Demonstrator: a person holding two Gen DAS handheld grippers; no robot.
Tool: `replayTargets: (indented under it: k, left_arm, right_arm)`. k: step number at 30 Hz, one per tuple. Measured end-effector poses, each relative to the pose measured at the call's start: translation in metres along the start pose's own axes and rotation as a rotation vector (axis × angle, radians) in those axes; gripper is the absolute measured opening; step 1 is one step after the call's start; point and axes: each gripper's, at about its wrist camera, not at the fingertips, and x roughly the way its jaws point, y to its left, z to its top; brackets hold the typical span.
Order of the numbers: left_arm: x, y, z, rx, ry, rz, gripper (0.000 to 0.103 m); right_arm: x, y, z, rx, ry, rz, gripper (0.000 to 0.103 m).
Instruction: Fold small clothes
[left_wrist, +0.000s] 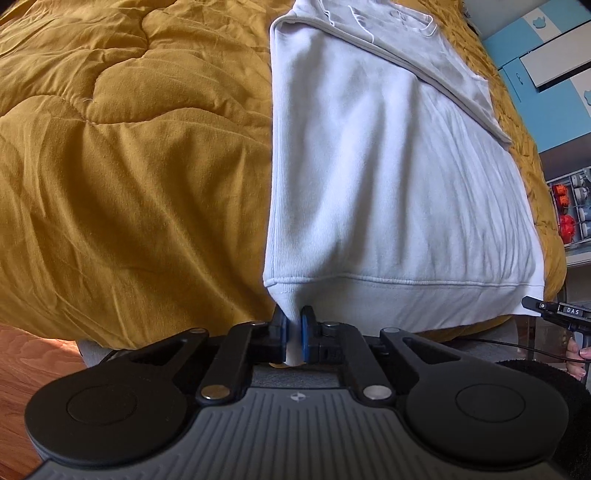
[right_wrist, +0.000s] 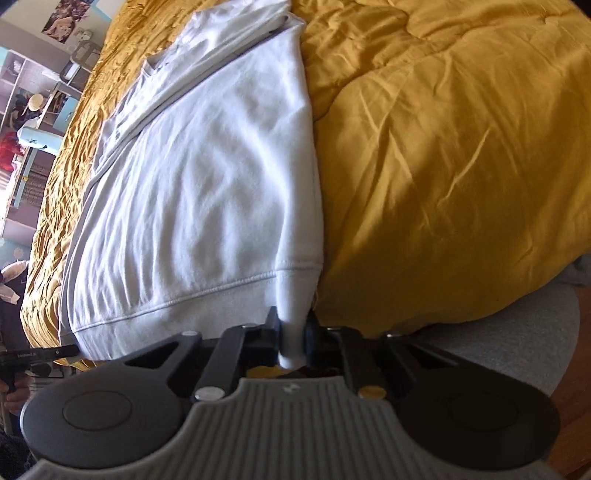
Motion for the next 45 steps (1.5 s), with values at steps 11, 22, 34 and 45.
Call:
replayTargets:
  k: [11, 22, 34, 45]
  left_arm:
    - [-0.047, -0.004, -0.003, 0.004, -0.317, -0.357, 0.005]
    - [-0.068, -0.002, -0.017, -0.044, -0.562, -0.572, 0.004]
    - [-0.146, -0.013, -0.049, 0.09, -0.881, -0.601, 0.001]
    - [-0.147, 0.009, -0.042, 0.048, -0.826, -0.536, 0.0]
  right_arm:
    - [-0.047, -0.006, -0.017, 0.03, -0.142, 0.171, 0.002]
    - [-0.077, 0.002, -0.027, 0.125, -0.347, 0.414, 0.002]
    - [-0.144, 0.052, -0.033, 0.009, -0.579, 0.545, 0.002]
    - [-0.145, 0.056, -0.034, -0.019, -0.539, 0.469, 0.002]
